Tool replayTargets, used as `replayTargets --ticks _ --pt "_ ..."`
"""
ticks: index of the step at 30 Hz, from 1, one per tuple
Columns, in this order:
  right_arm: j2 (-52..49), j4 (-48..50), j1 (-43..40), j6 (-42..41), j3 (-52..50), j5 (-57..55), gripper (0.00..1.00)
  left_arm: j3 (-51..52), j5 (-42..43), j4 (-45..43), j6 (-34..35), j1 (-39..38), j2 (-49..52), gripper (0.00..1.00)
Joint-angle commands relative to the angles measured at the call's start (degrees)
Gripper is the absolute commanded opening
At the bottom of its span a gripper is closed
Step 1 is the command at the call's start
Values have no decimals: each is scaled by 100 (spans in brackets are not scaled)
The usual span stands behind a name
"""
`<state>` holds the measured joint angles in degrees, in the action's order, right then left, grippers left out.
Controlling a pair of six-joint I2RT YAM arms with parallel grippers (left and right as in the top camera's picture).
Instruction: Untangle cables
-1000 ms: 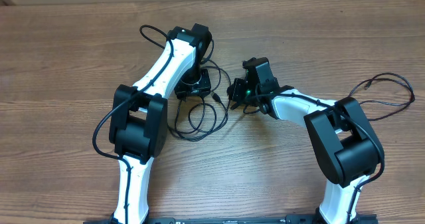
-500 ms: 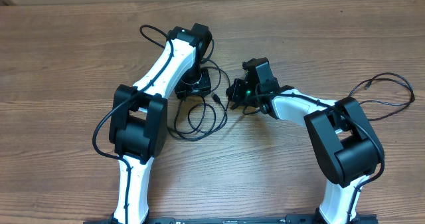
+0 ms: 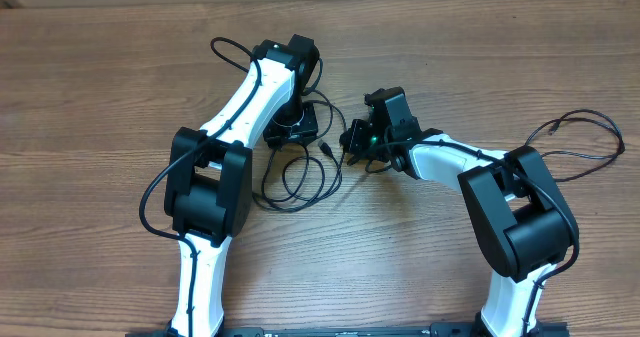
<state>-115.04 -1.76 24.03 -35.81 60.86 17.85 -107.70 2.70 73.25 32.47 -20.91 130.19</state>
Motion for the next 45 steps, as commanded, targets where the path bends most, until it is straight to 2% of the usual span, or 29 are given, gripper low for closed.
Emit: replayTargets --ticks 1,4,6,16,22,31,45 --pt "-46 -39 -17 4 103 26 4 33 -98 -7 -118 -7 -120 38" --pt "-46 -66 -17 -66 103 28 4 33 -125 -7 -118 -7 -120 16" --pt "-42 -166 -17 -238 105 28 4 33 -177 -7 -118 -7 -120 9" --pt "452 -1130 -44 -328 105 -433 4 33 -1215 0 205 74 -120 7" --pt "629 -1622 -44 -621 105 -540 4 33 -1211 -2 358 341 -120 4" --pt "629 -1593 -44 -619 105 -533 4 37 -1209 28 356 680 -120 4" --pt "627 -1591 -44 -592 105 -481 4 247 -1056 -168 487 702 -118 4"
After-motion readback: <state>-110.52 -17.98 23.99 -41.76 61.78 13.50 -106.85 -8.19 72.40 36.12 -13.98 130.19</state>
